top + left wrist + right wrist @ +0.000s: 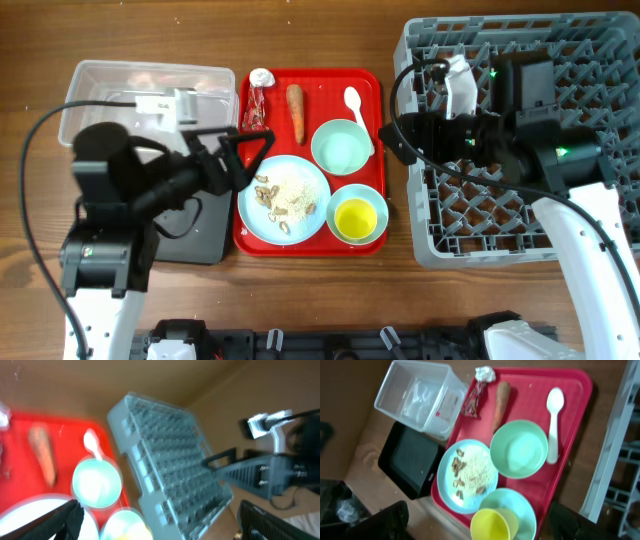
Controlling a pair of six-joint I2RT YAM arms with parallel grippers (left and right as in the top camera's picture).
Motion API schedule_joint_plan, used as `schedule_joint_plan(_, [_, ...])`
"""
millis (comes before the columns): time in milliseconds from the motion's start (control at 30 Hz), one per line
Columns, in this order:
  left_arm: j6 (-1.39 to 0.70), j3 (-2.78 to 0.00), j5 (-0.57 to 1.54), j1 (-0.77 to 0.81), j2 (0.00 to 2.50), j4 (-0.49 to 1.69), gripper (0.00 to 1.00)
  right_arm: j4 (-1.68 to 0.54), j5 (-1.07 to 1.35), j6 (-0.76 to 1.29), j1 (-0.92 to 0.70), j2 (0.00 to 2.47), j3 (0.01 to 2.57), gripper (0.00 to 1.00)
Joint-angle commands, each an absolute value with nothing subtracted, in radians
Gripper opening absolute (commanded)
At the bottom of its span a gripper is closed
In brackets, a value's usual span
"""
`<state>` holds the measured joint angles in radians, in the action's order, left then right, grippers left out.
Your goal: Sort waste into correct bins and load items into the dishwasher rack
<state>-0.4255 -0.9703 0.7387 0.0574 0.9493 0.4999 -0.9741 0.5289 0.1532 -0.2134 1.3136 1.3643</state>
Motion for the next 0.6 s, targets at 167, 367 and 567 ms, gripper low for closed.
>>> schedule_joint_plan(167, [-0.54,-0.981,0.22,0.382,1.017,0.71,1.0,-1.121,0.258,0.272,-0.333,1.397,1.371,0.73])
schedule_joint_plan(367, [-0.533,-0.981,0.191,0.424,1.015,0.72,1.0,-1.134,0.255,0.318,-0.407,1.484,1.285,0.61])
schedule_joint_plan(567, [-0.668,-0.987,0.056,0.373,1.013,0.768,0.96,-1.138,0.254,0.307,-0.467,1.538,1.226,0.56])
